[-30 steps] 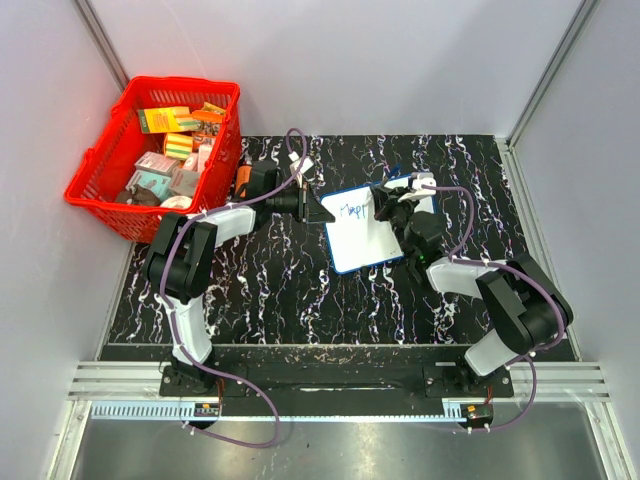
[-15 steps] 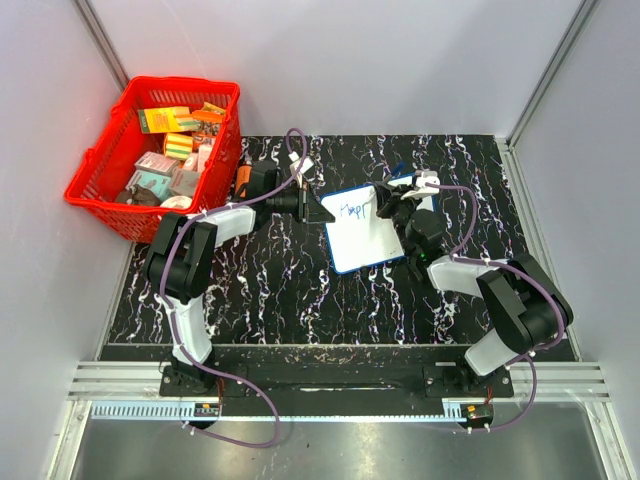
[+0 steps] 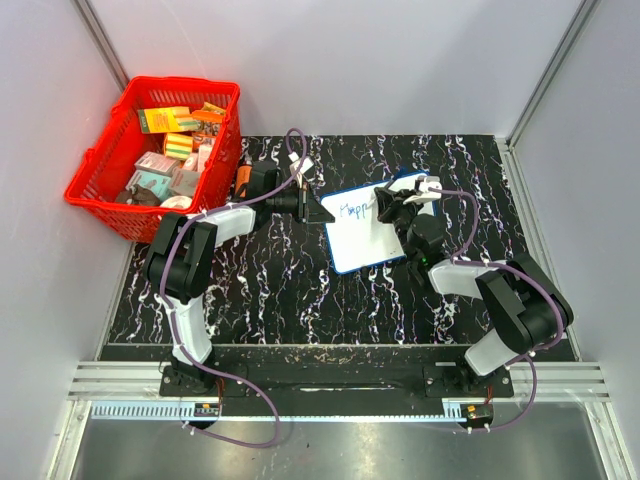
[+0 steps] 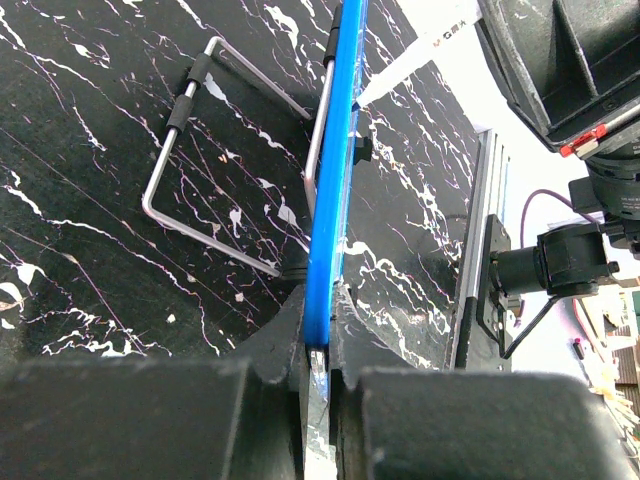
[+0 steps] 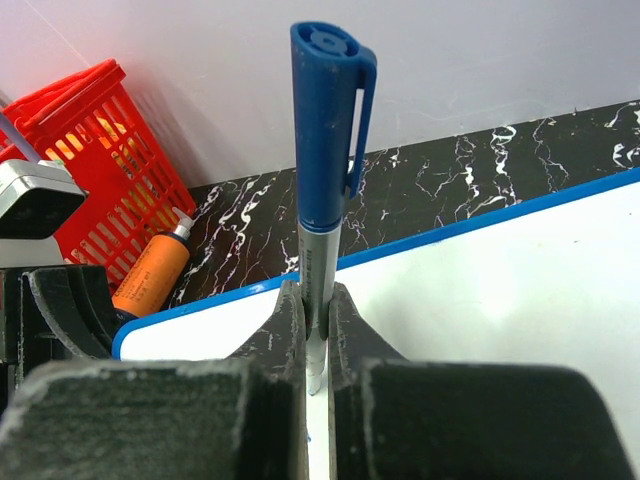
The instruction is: Write a sentence on the whiteboard
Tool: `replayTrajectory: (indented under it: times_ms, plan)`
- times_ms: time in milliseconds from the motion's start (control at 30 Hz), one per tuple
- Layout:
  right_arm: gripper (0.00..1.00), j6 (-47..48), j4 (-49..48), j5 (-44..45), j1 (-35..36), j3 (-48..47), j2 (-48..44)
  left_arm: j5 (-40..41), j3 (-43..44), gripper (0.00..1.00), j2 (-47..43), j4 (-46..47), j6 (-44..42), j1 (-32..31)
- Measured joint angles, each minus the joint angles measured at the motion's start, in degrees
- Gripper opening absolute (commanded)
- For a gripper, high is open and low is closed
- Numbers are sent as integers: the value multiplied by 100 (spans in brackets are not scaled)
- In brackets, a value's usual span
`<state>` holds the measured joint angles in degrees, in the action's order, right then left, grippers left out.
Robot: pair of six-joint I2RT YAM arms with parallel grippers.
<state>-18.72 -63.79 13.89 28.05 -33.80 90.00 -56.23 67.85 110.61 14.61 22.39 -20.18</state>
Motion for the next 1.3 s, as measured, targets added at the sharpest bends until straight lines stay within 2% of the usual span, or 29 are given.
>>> replayTrajectory:
  times_ms: [533, 833, 1300]
  plan:
    - [0, -199, -223, -264, -11, 236, -13, -4, -7, 0, 0, 11, -4, 0]
    - [0, -92, 4, -260, -31, 378, -654, -4, -11, 0, -35, 7, -42, -17]
    - [0, -57, 396, -313, -511, 387, -951, 57, -26, 0, -151, -144, -245, -55]
